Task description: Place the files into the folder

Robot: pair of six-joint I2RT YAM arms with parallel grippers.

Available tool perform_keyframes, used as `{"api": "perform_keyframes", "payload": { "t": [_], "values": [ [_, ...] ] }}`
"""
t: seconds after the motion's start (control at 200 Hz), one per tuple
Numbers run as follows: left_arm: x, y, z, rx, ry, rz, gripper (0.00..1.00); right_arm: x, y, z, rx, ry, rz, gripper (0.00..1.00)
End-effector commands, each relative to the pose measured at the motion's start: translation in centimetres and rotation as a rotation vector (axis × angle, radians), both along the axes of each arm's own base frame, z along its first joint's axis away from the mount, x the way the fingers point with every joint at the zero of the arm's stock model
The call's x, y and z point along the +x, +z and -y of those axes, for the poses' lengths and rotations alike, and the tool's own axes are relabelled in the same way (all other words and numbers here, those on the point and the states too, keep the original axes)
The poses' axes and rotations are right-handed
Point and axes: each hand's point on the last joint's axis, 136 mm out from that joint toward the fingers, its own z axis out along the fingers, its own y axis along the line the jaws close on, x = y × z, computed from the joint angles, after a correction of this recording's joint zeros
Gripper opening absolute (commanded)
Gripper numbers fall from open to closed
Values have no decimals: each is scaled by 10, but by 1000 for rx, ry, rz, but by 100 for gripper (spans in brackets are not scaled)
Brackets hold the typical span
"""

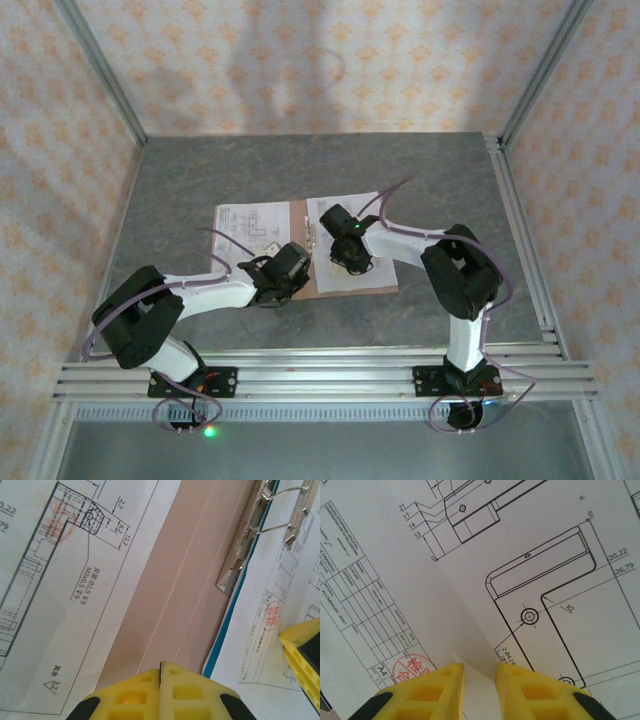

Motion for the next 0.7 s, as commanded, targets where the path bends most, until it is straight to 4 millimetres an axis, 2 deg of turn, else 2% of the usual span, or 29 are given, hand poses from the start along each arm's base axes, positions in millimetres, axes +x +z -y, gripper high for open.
{"api": "perform_keyframes", "payload": {
  "t": [0.0,0.355,0.696],
  "values": [
    [3,1,-5,39,6,2,5,-19,-15,16,-69,-20,-78,25],
    [3,0,-6,41,7,2,5,-23,-17,17,-68,-21,-84,25],
    [3,1,-6,42,9,5,5,-24,-8,22,-66,-49,-64,26]
  ]
}}
